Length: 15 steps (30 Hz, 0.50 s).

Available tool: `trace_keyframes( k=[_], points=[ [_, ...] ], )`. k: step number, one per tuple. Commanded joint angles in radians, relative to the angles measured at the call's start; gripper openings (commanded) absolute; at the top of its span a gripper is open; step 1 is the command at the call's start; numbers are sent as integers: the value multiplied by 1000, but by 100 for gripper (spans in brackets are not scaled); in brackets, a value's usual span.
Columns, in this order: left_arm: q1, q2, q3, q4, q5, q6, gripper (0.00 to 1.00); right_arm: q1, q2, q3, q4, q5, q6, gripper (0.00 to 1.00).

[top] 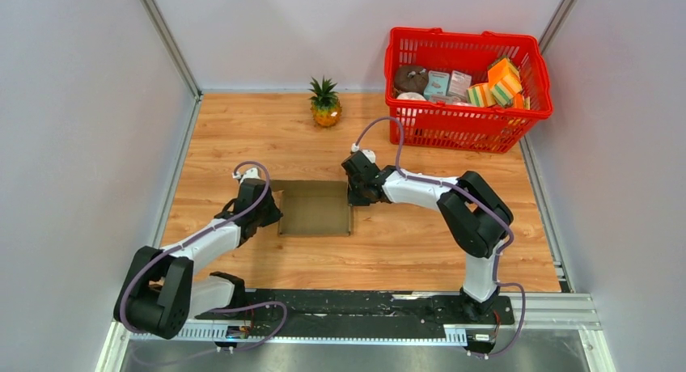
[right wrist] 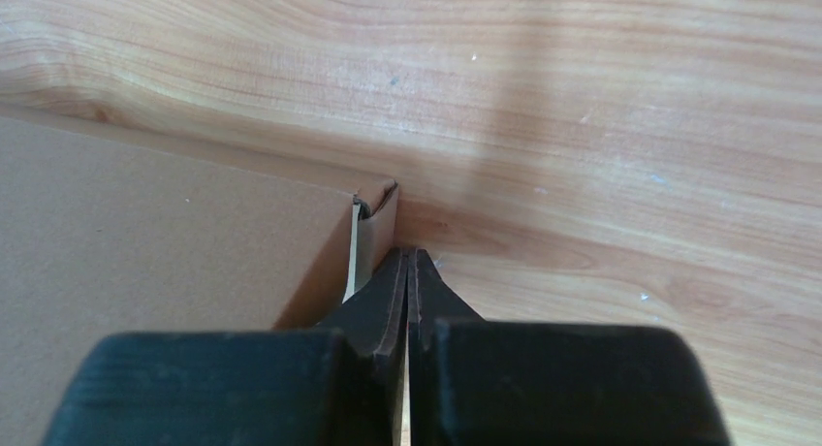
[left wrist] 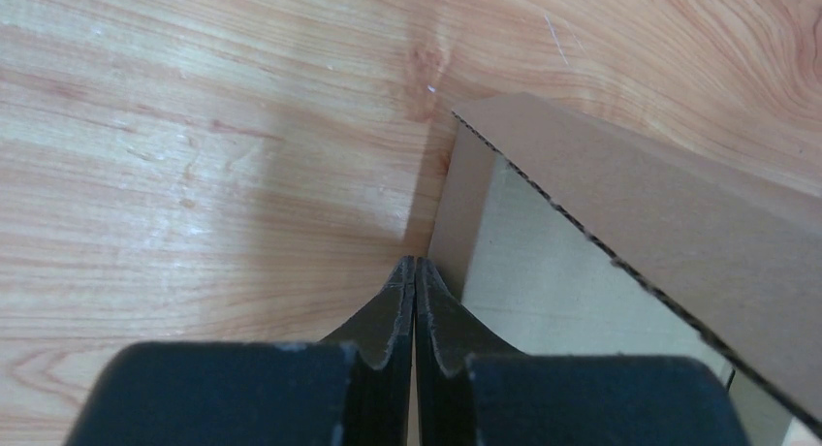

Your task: Fold the paper box

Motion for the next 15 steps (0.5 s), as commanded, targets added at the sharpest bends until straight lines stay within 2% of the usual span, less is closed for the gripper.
trace_keyframes(
  k=[1, 5, 8, 9, 11, 12, 15],
  points=[
    [-32, -66, 11, 32, 31, 6, 7, -13, -30, 16, 28, 29, -69, 2],
    [-8, -160, 20, -102, -43, -4, 8, -114, -102, -50, -21, 17, -64, 7],
    [17, -266, 23, -220, -68, -26, 14, -165, -208, -130, -54, 20, -100, 14],
    [21, -299, 22, -270, -87, -27, 20, -191, -236, -151, -64, 11, -109, 22],
    [24, -405, 19, -316, -100, -21, 26, -229, -321, -216, -68, -6, -121, 36],
    [26, -442, 19, -356, -106, -21, 27, -273, -352, -239, -74, -12, -121, 47],
    [27, -581, 20, -427, -94, -20, 31, -382, -451, -308, -88, -8, -100, 64]
  ],
)
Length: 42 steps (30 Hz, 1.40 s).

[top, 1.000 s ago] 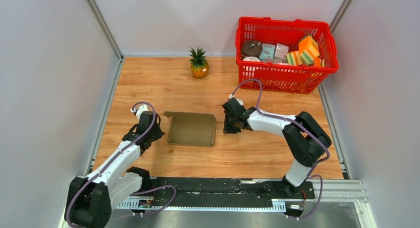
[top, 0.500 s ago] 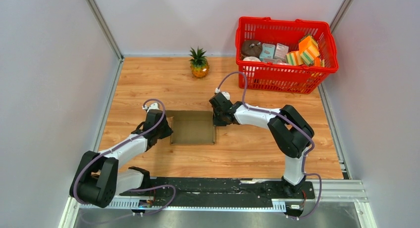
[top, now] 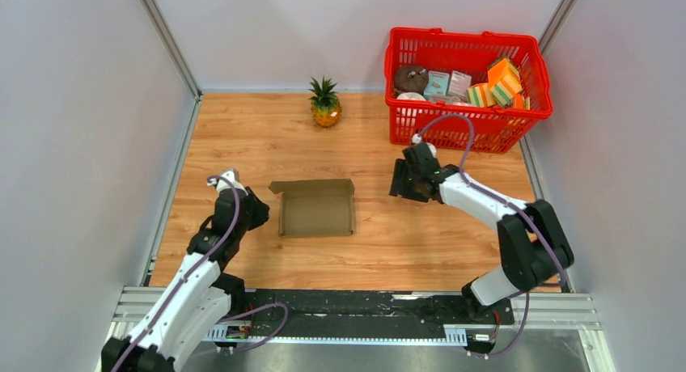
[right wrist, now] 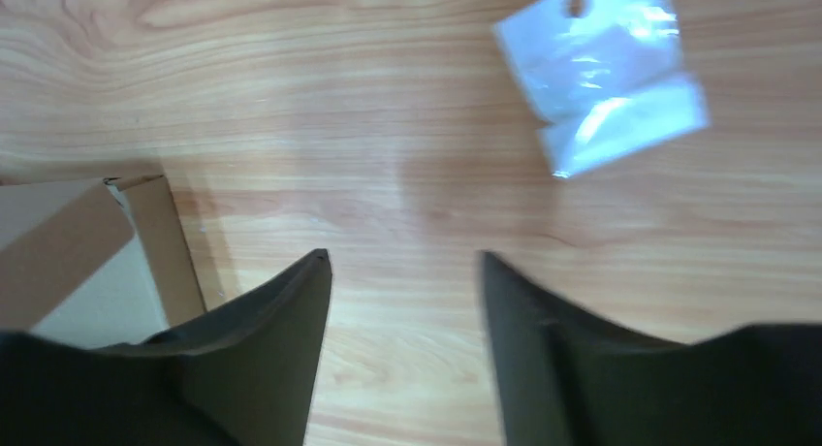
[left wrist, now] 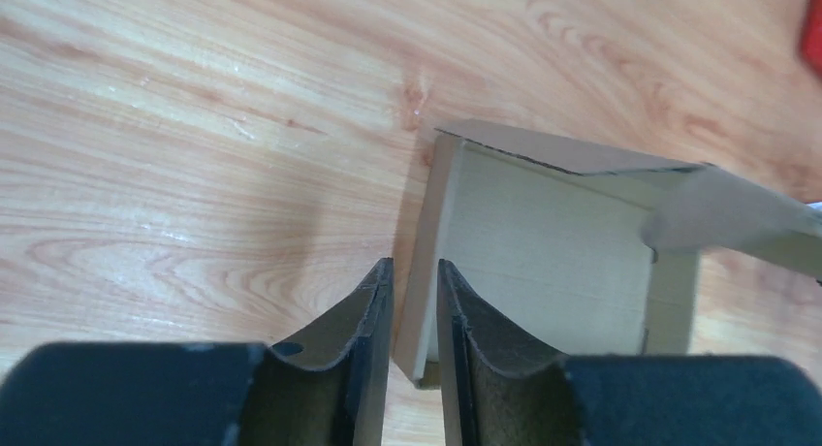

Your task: Fold the paper box

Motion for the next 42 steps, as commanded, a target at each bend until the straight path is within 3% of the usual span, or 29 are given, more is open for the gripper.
trace_keyframes(
  k=[1, 3, 7, 12, 17, 25, 31, 33, 42],
  points=[
    [8, -192, 23, -152, -11, -1, 33, -135, -148, -79, -26, -1, 11, 69],
    [7, -247, 28, -188, 12, 13, 34, -221, -183, -120, 5, -62, 51, 79],
    [7, -333, 74, -245, 58, 42, 34, -295, -157, -125, 48, -114, 50, 80],
    [7, -336, 106, -245, 213, 65, 34, -271, -41, -16, 26, -41, -176, 84],
    [7, -352, 77, -191, 285, 45, 34, -249, 99, 77, -7, -6, -251, 82],
    [7, -389, 87, -235, 293, 71, 34, -179, 257, 191, -90, 116, -316, 80],
    [7, -442, 109, -301, 259, 90, 34, -140, 255, 163, -93, 162, -281, 69],
    [7, -450, 113, -314, 258, 90, 34, -126, 251, 154, -96, 145, -270, 55],
    [5, -452, 124, -320, 267, 77, 33, -94, 73, 33, -40, 54, -208, 42]
  ],
)
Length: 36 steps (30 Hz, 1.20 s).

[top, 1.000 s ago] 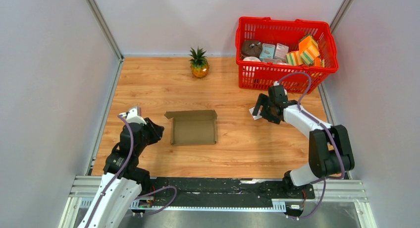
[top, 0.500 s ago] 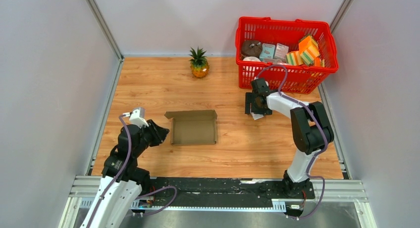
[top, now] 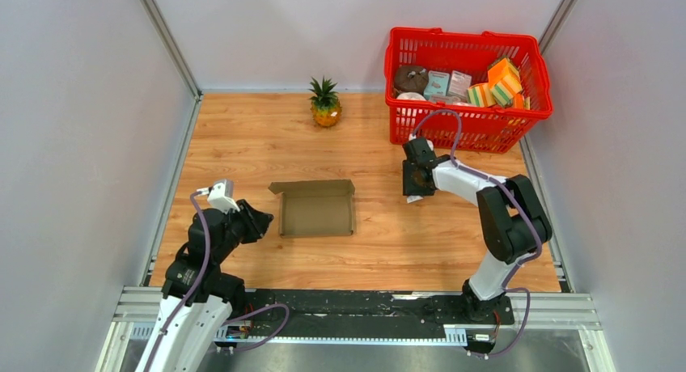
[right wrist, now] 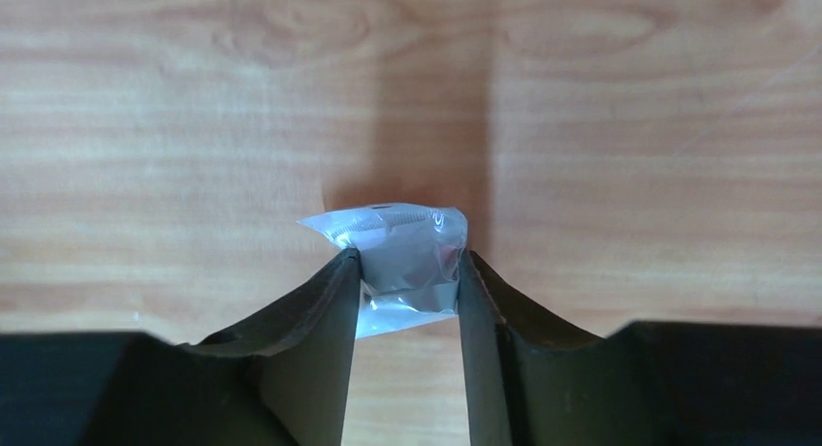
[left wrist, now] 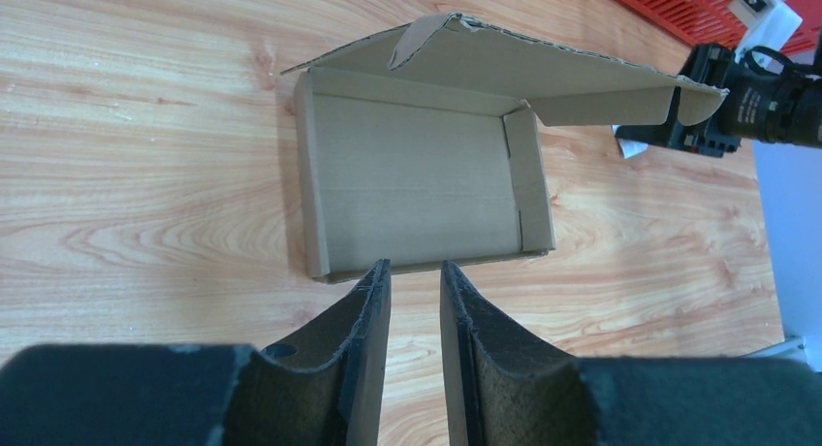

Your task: Fold the paper box

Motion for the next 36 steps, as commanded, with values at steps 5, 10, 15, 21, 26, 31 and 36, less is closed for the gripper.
trace_keyframes(
  k=[5, 10, 15, 21, 26, 31, 36],
  points=[
    [7, 13, 41, 16, 10, 3, 33, 85, -217, -125, 20, -57, 56, 37],
    [7, 39, 30, 35, 15, -3, 32, 240, -370, -211, 35, -74, 123, 36],
    [7, 66, 10, 56, -26, 3, 32, 520, -450, -219, 127, -30, 201, 36],
    [7, 63, -5, 4, -129, -9, 33, 668, -271, 15, 174, -28, 157, 39],
    [7, 80, -19, 27, -148, -11, 41, 660, -72, 271, 62, 122, 19, 64],
    [8, 276, 79, 44, -215, 43, 56, 636, -96, 290, 26, 133, -27, 77],
    [7, 448, 124, 197, -172, 150, 57, 546, -228, 160, 44, 49, -85, 76]
  ],
)
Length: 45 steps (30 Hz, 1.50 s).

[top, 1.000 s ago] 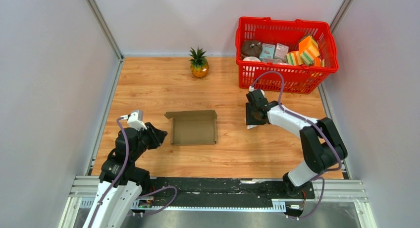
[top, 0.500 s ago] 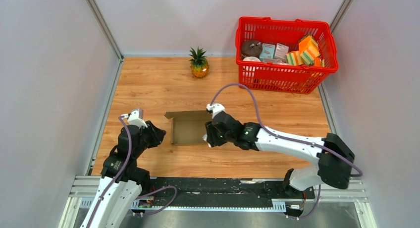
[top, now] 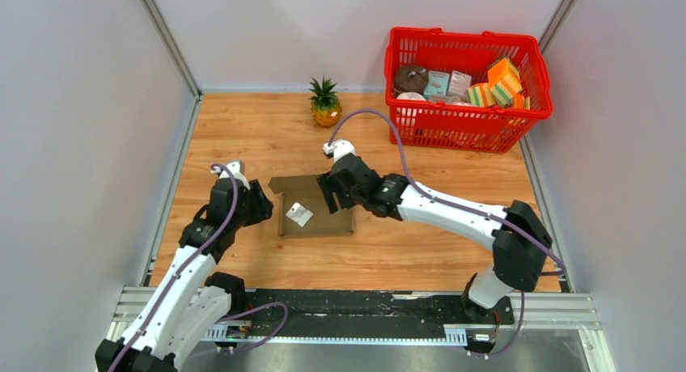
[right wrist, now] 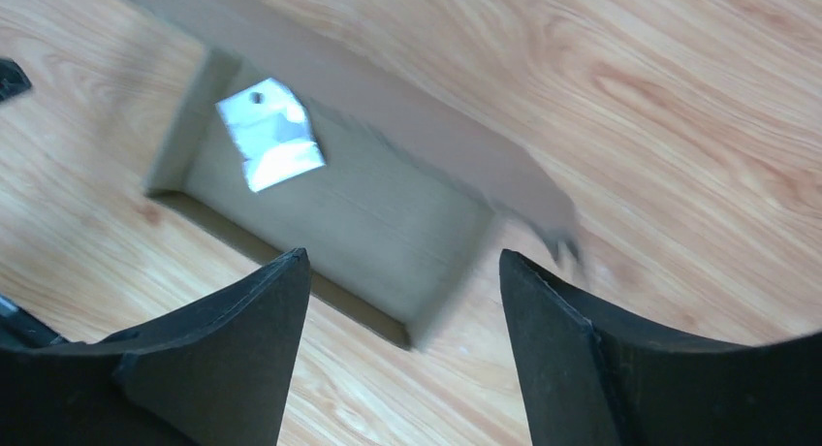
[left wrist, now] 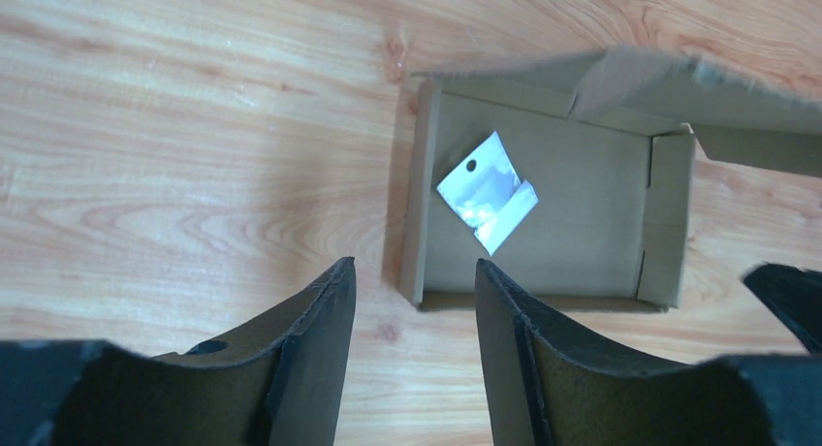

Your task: Fold the paper box

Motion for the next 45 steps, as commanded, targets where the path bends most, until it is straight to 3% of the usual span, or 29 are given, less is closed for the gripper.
trace_keyframes(
  k=[1, 8, 12, 16, 22, 26, 30, 39, 45],
  points=[
    [5, 99, 48, 180, 24, 125, 57, -78, -157, -105, 2, -43, -95, 75],
    [5, 202, 37, 286, 18, 269, 62, -168, -220, -205, 47, -200, -147, 73],
    [5, 236, 48, 297, -59, 274, 59, -182, -193, -201, 99, -280, -186, 72],
    [5, 253, 46, 375, -65, 308, 61, -183, -145, -166, 108, -263, -196, 69],
    [5, 256, -44, 652, 134, 364, 61, -199, -119, -163, 177, -229, -187, 64],
    [5, 271, -46, 675, 170, 387, 57, -208, -110, -158, 189, -226, -186, 55],
    [5, 285, -34, 662, 170, 389, 43, -210, -119, -167, 206, -203, -181, 47],
    [5, 256, -23, 544, 153, 323, 40, -210, -122, -159, 188, -182, -175, 38],
    [5, 254, -14, 522, 173, 271, 24, -210, -102, -130, 163, -180, -121, 23]
  ],
)
